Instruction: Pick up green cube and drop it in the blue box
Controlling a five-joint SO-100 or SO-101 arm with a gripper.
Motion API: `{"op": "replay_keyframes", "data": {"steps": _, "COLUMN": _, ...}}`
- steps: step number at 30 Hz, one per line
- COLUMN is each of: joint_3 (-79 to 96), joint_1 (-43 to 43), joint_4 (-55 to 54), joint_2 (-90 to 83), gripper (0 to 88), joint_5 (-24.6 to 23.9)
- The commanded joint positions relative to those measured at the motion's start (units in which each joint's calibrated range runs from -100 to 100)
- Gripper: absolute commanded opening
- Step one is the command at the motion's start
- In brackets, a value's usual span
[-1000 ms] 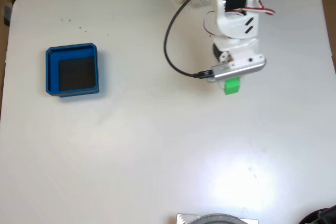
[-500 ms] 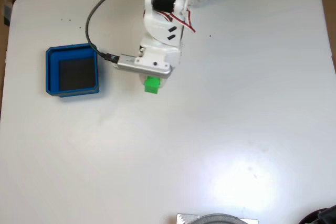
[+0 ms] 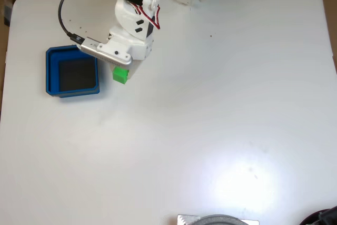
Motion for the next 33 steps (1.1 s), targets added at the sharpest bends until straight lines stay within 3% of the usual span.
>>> {"op": "replay_keyframes", "data": {"steps": 1, "joint_3": -2.12, "joint_1": 3.2, "joint_4": 0.35, "joint_2": -4.74, "gripper": 2.4, "joint_5": -0.1}}
{"op": "replay_keyframes", "data": {"steps": 16, "joint_3": -2.03, "joint_1": 15.87, "joint_4": 0.27, "joint_2": -3.66, "gripper": 2.5, "joint_5": -0.15}}
{"op": "replay_keyframes", "data": {"steps": 27, "joint_3": -2.57, "joint_1": 17.17, "joint_4": -1.12, "joint_2": 2.95, "gripper": 2.5, "joint_5": 0.05}}
{"op": "replay_keyframes", "data": {"steps": 33, "joint_3": -2.66, "joint_1": 17.17, "joint_4": -9.68, "joint_2": 7.05, "gripper": 2.5, "joint_5": -0.2}}
